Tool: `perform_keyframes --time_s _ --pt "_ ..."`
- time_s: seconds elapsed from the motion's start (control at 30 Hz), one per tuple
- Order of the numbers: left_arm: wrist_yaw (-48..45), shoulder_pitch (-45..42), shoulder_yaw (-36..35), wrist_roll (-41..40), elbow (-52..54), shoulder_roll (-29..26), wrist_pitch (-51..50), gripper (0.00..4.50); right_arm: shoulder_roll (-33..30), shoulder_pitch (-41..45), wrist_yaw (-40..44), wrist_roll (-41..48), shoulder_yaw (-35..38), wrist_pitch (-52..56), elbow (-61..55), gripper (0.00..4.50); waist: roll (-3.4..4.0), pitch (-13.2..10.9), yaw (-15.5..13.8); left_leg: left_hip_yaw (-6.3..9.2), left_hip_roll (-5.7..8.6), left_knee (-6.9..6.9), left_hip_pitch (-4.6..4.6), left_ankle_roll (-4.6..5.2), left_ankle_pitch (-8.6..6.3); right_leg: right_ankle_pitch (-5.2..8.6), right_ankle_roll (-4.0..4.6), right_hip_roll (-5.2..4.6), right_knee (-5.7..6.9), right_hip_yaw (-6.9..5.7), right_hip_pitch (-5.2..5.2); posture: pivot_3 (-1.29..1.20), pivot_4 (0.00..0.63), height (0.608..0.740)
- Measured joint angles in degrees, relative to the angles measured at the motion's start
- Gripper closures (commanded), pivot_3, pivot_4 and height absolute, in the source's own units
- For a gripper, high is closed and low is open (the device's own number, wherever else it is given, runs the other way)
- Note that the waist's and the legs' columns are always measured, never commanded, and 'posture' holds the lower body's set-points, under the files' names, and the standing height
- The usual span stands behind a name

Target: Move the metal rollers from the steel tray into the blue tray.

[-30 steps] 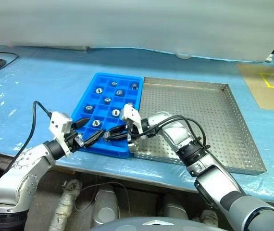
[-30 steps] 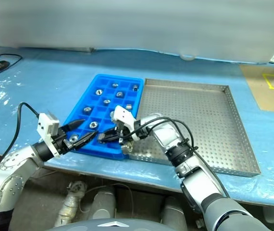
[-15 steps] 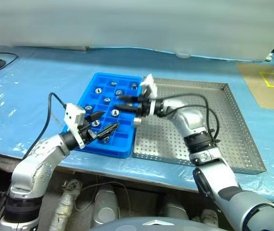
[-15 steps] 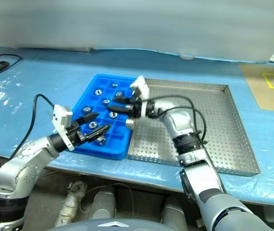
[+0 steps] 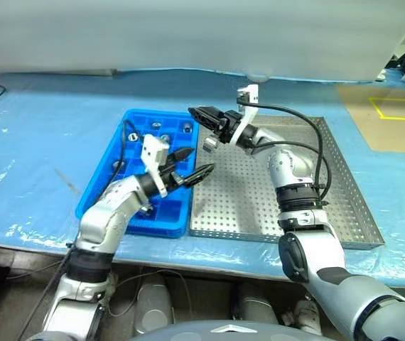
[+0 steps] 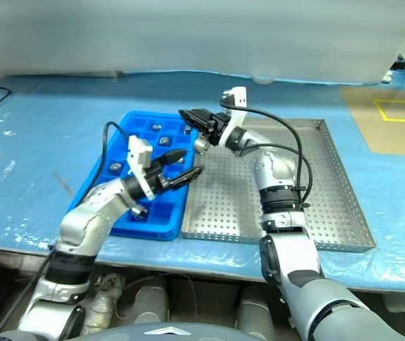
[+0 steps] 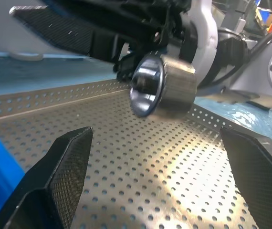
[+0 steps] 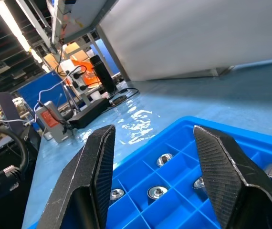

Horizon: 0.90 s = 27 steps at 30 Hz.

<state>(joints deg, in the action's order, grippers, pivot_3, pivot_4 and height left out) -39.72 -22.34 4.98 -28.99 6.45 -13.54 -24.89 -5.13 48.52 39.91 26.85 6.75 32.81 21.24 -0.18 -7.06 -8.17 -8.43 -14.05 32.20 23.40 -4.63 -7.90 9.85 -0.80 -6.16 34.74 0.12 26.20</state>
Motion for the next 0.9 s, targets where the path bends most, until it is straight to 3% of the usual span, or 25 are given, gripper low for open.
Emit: perform_keyframes --time_s 0.2,0.3,0.53,0.57,0.77,0.9 --pt "1.1 -3.5 0.7 1.6 -4.1 3.4 0.1 0.00 -0.1 -1.5 -0.5 -2.1 -3.2 -0.7 -0.4 1.81 -0.01 0.0 0.9 -0.01 0.01 -0.02 0.07 0.00 0.00 0.06 -0.02 -0.01 -0.05 -0.02 0.02 0.17 0.150 0.740" --pt "1.4 -4.3 0.8 2.5 -5.4 4.1 0.1 0.64 -0.4 -1.8 -0.9 -3.0 -3.8 -1.6 -0.6 1.78 -0.01 -0.1 1.0 -0.01 0.02 -0.03 0.06 0.02 -0.01 0.07 -0.02 -0.03 -0.05 -0.02 0.02 0.17 0.150 0.740" --pt "1.4 -4.3 0.5 2.3 -6.0 4.5 -0.7 3.00 -0.7 -2.1 -1.2 -3.9 -4.1 -2.7 -1.3 1.78 0.03 -0.4 1.2 -0.02 0.03 -0.08 0.04 0.05 -0.03 0.07 -0.02 -0.03 -0.04 -0.01 0.03 0.17 0.150 0.740" --pt "1.4 -4.3 0.5 2.2 -5.9 4.4 -0.8 3.13 -0.7 -2.1 -1.3 -4.2 -4.2 -2.8 -1.3 1.78 0.03 -0.4 1.1 -0.02 0.03 -0.08 0.05 0.05 -0.03 0.07 -0.02 -0.03 -0.05 -0.02 0.03 0.17 0.150 0.740" --pt "2.8 -4.3 -0.5 0.8 -5.9 5.7 -2.0 3.13 -0.7 -2.0 -1.6 -4.3 -4.1 -4.0 -1.2 1.78 0.08 -0.8 1.1 -0.02 0.03 -0.08 0.09 0.11 -0.06 0.08 -0.01 -0.03 -0.08 -0.02 0.04 0.17 0.150 0.740" --pt "4.8 -4.2 -4.3 -6.4 -5.8 8.9 -5.8 3.13 0.7 -1.1 -2.3 -1.3 -1.1 -3.4 -1.0 1.78 0.10 -1.3 1.1 -0.04 0.03 -0.07 0.24 0.11 -0.06 0.06 0.00 -0.03 -0.05 -0.02 0.21 0.17 0.150 0.740"
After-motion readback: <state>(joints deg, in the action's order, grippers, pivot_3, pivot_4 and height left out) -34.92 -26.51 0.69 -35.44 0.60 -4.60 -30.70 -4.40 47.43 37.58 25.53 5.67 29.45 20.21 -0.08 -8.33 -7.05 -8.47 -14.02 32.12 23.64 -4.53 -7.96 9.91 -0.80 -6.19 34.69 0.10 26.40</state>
